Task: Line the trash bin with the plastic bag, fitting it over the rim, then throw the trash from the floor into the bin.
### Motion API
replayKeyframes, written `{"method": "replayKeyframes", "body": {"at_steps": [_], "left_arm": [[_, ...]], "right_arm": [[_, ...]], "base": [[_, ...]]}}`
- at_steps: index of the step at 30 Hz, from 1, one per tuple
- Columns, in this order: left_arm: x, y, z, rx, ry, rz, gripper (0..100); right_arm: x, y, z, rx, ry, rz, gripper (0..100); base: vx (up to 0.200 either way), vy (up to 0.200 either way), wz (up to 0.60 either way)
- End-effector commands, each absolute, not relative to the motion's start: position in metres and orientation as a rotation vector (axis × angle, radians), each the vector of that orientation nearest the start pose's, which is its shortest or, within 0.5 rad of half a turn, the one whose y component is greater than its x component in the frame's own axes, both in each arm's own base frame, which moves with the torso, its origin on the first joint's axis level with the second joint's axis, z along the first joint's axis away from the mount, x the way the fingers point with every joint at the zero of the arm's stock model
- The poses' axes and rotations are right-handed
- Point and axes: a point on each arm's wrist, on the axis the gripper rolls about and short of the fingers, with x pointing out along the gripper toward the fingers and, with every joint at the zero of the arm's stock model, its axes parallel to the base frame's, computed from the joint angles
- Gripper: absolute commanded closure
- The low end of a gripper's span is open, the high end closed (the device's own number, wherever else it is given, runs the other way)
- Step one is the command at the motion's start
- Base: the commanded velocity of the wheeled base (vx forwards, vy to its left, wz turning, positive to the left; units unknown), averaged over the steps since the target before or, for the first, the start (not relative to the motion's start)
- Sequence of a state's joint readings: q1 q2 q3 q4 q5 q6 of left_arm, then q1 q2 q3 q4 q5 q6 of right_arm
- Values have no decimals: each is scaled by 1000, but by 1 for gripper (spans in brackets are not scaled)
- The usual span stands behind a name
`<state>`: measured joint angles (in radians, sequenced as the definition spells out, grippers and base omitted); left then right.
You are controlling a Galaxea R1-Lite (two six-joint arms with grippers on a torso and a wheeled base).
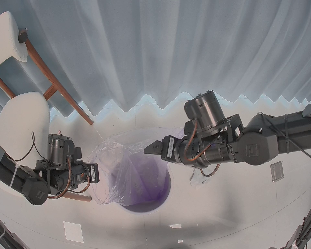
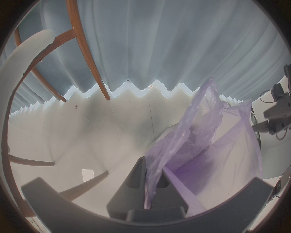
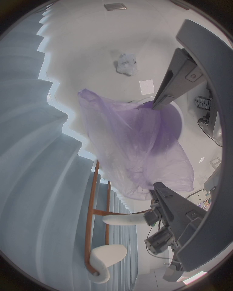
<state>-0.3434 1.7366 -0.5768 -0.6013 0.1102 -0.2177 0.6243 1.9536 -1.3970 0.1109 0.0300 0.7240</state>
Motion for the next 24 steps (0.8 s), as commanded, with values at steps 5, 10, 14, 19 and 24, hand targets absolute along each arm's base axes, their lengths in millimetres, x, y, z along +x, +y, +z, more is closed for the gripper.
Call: {"method": "replayKeyframes", "body": {"at_steps": [5,10,14,19,24], "left_arm": [[257,-90,118,-91,541,-173,100],[255,-92,116,-86,546,-180,100],[253,-93,117,-85,544,-186,100],[253,-94,117,-85,542,-190,100],[252,-93,120,-87,533,-191,100]], "right_arm": [[323,247,167,465,845,312,0],[322,264,189,525,792,366,0],[313,278,196,517,790,407,0],[310,290,187,489,830,412,0],[314,294,177,479,850,399,0]], "base": [[0,0,0],[0,0,0],[0,0,0],[0,0,0],[0,0,0]]}}
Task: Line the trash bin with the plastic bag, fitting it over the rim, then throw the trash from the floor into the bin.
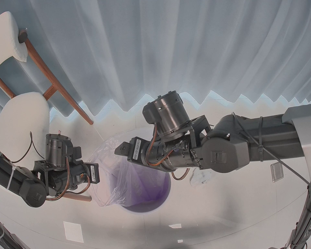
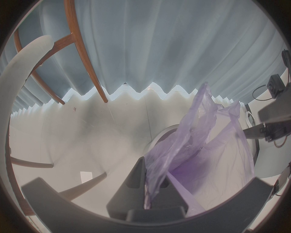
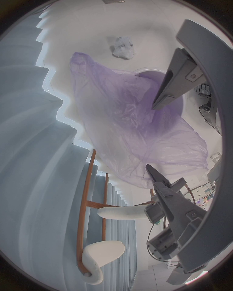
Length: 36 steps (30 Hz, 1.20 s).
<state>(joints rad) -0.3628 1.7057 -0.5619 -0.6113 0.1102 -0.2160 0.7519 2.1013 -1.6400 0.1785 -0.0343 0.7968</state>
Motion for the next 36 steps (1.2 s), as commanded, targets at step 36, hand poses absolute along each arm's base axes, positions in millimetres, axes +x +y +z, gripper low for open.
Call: {"method": "replayKeyframes", "body": {"at_steps": [36], "left_arm": [[249,-92,126,-93,513,-192,100]], "right_arm": [[333,274,193,539,1033,110,0]], "base": [[0,0,0]]}}
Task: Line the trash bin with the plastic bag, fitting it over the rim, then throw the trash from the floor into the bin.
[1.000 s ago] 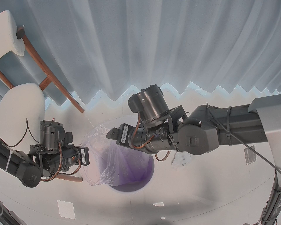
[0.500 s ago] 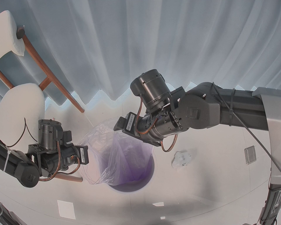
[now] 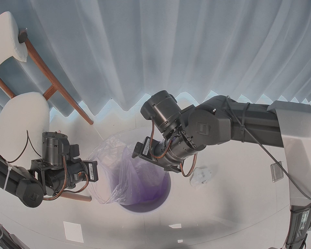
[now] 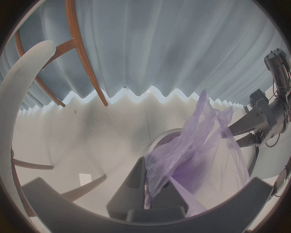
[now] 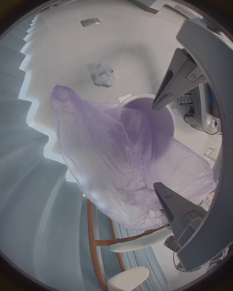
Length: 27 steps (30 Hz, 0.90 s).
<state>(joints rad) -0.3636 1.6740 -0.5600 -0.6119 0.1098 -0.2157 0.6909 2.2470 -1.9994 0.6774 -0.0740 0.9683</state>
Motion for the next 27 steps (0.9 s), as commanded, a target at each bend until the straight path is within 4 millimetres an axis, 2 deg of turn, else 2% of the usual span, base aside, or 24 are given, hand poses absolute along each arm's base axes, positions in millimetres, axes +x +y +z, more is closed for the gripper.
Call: {"method": "replayKeyframes", "body": {"at_steps": [1,5,6,7,9,11,13,14,15,16,18,19,20,21,23,27], "left_arm": [[249,-92,126,-93,513,-192,100],[248,-91,128,-96,505,-190,100],[248,-90,128,-96,504,-190,100],[248,-90,128,-96,504,-190,100],[248,-91,127,-95,507,-193,100],[247,-91,126,-95,512,-195,100],[247,-92,126,-94,513,-196,100],[247,-92,126,-93,515,-197,100],[246,-93,126,-93,513,-201,100],[247,-93,126,-93,513,-202,100],[247,-94,126,-91,513,-202,100],[247,-94,126,-91,512,-201,100],[247,-94,126,-91,512,-201,100],[247,-94,126,-91,512,-203,100],[247,-94,126,-93,511,-204,100],[246,-94,126,-93,510,-203,100]], "right_arm": [[326,268,210,557,1013,129,0],[293,243,259,602,1041,218,0],[277,232,259,587,1106,229,0],[270,226,255,571,1145,228,0],[243,204,226,459,1245,236,0],[234,193,194,374,1158,352,0],[243,190,167,372,923,482,0],[252,196,166,407,794,532,0],[258,203,164,432,767,523,0],[262,205,164,440,777,500,0],[268,213,178,463,815,452,0],[273,221,187,488,903,392,0],[275,222,188,495,916,381,0],[288,232,197,553,944,337,0],[303,241,209,638,924,319,0],[314,243,203,634,917,281,0]], "base": [[0,0,0],[0,0,0],[0,0,0],[0,0,0],[0,0,0],[0,0,0],[0,0,0],[0,0,0],[0,0,0],[0,0,0],[0,0,0],[0,0,0],[0,0,0],[0,0,0],[0,0,0],[0,0,0]]}}
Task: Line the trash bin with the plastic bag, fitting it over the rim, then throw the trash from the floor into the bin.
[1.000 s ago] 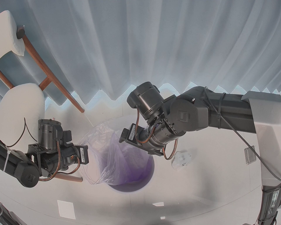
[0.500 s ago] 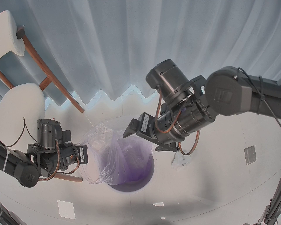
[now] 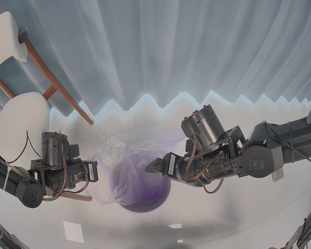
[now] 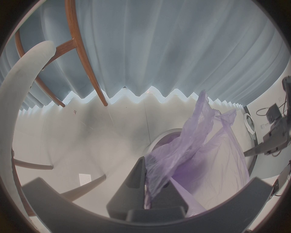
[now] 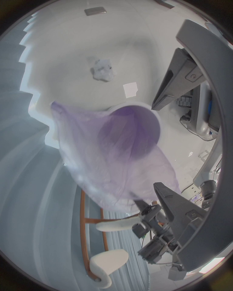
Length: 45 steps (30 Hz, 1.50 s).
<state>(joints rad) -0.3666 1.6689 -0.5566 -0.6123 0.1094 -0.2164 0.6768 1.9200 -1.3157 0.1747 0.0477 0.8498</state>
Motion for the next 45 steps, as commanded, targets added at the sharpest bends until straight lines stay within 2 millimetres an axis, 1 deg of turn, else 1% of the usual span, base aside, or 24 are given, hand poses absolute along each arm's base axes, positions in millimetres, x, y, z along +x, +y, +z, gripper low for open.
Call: {"method": "replayKeyframes", "body": {"at_steps": [1,4,8,12,18,20,24,25,27,33,38,42,44,45], "left_arm": [[247,-93,127,-93,509,-201,100],[247,-93,127,-94,509,-203,100],[246,-94,126,-93,511,-204,100],[247,-94,126,-93,512,-202,100],[247,-94,126,-92,514,-204,100],[247,-94,126,-92,514,-204,100],[247,-94,126,-93,512,-205,100],[247,-94,126,-93,512,-205,100],[247,-94,126,-93,511,-205,100],[247,-94,127,-91,509,-206,100],[247,-94,128,-90,504,-207,100],[247,-94,127,-92,506,-207,100],[247,-94,128,-92,503,-207,100],[247,-94,128,-92,503,-206,100]], "right_arm": [[316,243,201,630,916,269,0],[317,244,202,630,907,267,0],[318,245,215,655,864,293,0],[318,246,219,662,849,311,0],[320,247,215,659,845,313,0],[322,248,210,652,853,305,0],[331,246,198,642,871,269,0],[331,246,198,642,871,269,0],[341,241,190,646,874,241,0],[351,239,187,653,869,224,0],[359,243,183,638,878,199,0],[358,243,187,631,899,186,0],[355,244,185,615,929,175,0],[354,244,184,611,936,171,100]], "base": [[0,0,0],[0,0,0],[0,0,0],[0,0,0],[0,0,0],[0,0,0],[0,0,0],[0,0,0],[0,0,0],[0,0,0],[0,0,0],[0,0,0],[0,0,0],[0,0,0]]}}
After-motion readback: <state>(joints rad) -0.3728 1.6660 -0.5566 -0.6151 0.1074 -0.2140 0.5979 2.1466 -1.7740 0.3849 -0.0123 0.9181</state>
